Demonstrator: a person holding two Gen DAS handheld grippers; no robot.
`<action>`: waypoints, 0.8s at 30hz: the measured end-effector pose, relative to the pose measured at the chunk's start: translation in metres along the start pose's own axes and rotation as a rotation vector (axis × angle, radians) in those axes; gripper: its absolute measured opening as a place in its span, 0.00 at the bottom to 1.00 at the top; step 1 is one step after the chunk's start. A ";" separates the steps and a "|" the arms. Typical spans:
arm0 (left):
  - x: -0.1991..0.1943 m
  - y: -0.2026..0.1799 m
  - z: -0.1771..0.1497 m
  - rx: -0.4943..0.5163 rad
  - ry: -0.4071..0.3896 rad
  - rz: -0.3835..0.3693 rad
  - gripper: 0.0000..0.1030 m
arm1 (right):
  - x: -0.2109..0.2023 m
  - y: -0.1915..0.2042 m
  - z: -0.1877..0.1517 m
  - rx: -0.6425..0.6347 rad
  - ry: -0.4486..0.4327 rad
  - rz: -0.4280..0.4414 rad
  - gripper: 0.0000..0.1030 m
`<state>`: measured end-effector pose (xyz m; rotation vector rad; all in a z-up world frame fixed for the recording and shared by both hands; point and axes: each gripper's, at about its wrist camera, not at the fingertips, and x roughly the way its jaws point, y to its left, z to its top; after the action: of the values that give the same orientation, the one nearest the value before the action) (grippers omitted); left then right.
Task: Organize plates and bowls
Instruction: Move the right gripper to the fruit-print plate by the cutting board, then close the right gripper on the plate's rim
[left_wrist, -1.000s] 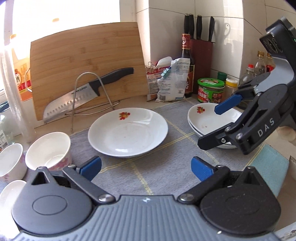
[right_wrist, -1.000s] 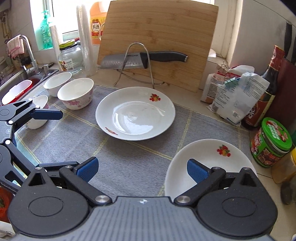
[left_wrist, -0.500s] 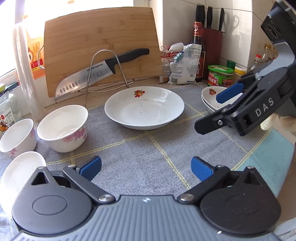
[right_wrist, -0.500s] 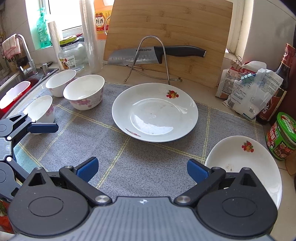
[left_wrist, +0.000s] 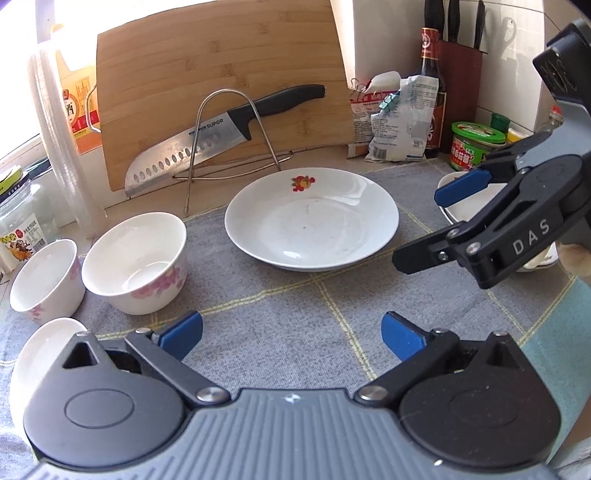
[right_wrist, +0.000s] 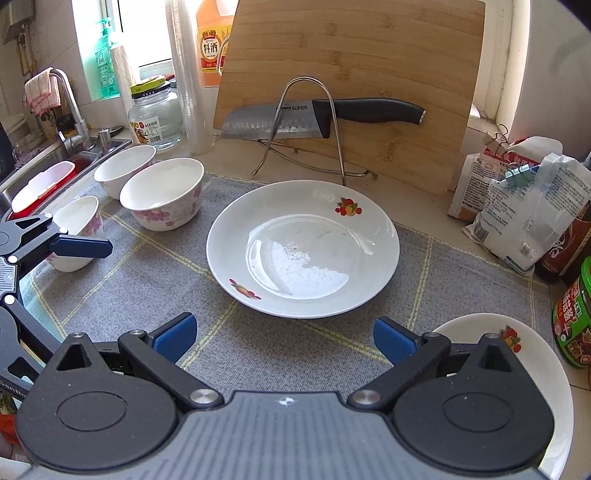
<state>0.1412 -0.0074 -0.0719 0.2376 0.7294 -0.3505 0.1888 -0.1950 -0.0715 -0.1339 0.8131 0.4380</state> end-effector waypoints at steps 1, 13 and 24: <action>0.000 0.000 0.000 -0.001 0.005 0.005 0.99 | 0.002 -0.001 0.001 0.002 0.000 0.011 1.00; 0.025 0.009 0.004 0.015 0.013 -0.064 0.99 | 0.016 -0.005 0.009 0.019 0.025 -0.029 1.00; 0.071 -0.004 0.006 -0.008 0.004 -0.040 0.99 | 0.039 -0.046 0.035 0.124 0.062 -0.009 1.00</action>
<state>0.1924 -0.0291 -0.1164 0.2169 0.7404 -0.3855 0.2557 -0.2139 -0.0782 -0.0356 0.8982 0.3756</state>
